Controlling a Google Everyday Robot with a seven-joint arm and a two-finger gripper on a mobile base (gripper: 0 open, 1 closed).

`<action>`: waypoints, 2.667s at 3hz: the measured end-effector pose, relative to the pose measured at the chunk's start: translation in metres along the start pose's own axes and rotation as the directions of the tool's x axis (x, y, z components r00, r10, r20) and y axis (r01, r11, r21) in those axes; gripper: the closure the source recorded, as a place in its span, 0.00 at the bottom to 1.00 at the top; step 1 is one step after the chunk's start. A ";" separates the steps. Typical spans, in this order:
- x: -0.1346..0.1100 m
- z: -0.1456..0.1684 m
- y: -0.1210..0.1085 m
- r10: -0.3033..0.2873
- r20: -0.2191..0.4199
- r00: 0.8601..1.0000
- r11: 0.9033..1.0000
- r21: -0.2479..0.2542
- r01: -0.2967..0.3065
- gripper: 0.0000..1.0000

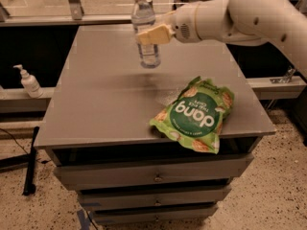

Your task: Move blue plastic bottle near green rice chip bag

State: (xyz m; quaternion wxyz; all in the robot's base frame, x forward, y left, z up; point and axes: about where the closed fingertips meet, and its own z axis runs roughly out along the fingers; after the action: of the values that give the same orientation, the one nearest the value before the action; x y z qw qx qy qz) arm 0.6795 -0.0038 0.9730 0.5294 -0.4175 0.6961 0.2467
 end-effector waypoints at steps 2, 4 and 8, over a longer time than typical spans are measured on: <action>0.079 -0.089 0.024 0.123 -0.103 0.987 0.987 0.111 -0.112 1.00; 0.099 -0.098 0.029 0.130 -0.089 0.988 0.985 0.128 -0.118 1.00; 0.099 -0.103 0.040 0.092 -0.062 0.994 0.988 0.128 -0.083 0.13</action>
Offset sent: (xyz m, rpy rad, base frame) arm -0.1138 -0.1200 -0.0908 -0.0408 0.1664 -0.2063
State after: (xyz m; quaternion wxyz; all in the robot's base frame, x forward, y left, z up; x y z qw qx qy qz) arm 0.5821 -0.0955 0.9083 0.5194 -0.3607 0.7453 0.2114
